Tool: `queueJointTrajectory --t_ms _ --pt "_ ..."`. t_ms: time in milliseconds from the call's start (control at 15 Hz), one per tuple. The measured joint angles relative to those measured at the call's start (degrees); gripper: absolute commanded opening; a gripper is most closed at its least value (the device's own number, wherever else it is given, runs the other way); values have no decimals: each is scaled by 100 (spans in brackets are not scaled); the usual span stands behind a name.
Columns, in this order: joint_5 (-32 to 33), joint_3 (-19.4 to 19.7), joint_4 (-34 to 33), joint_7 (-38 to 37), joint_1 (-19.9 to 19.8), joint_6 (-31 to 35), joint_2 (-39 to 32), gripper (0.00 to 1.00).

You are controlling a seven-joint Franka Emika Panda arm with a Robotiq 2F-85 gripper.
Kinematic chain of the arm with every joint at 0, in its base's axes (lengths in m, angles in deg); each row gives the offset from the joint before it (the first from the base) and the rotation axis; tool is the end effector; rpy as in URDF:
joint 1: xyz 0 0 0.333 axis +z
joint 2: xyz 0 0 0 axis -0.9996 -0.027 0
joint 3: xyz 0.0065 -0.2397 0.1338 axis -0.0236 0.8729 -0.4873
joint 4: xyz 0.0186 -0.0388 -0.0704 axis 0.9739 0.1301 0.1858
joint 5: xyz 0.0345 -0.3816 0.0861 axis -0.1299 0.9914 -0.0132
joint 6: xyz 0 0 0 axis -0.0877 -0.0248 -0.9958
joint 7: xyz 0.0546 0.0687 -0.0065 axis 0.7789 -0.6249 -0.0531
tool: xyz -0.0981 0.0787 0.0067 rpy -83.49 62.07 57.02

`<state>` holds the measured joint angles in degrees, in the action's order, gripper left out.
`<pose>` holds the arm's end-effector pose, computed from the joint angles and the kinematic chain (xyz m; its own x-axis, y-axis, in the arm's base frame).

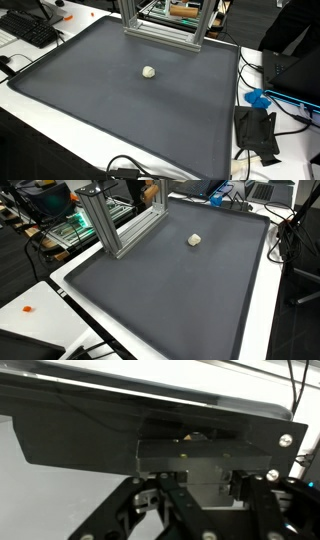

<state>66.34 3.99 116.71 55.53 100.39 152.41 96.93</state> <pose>0.3542 0.1407 0.4224 0.9715 0.2358 -0.0252 0.2346 -0.9712 -0.0415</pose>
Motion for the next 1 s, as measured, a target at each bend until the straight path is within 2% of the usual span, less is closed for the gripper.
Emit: queueJointTrajectory --t_ms 533,1000 --pt "0 136 -673 4 -137 -464 -70 24" --pt "27 160 -1142 32 -352 -474 -390 24"
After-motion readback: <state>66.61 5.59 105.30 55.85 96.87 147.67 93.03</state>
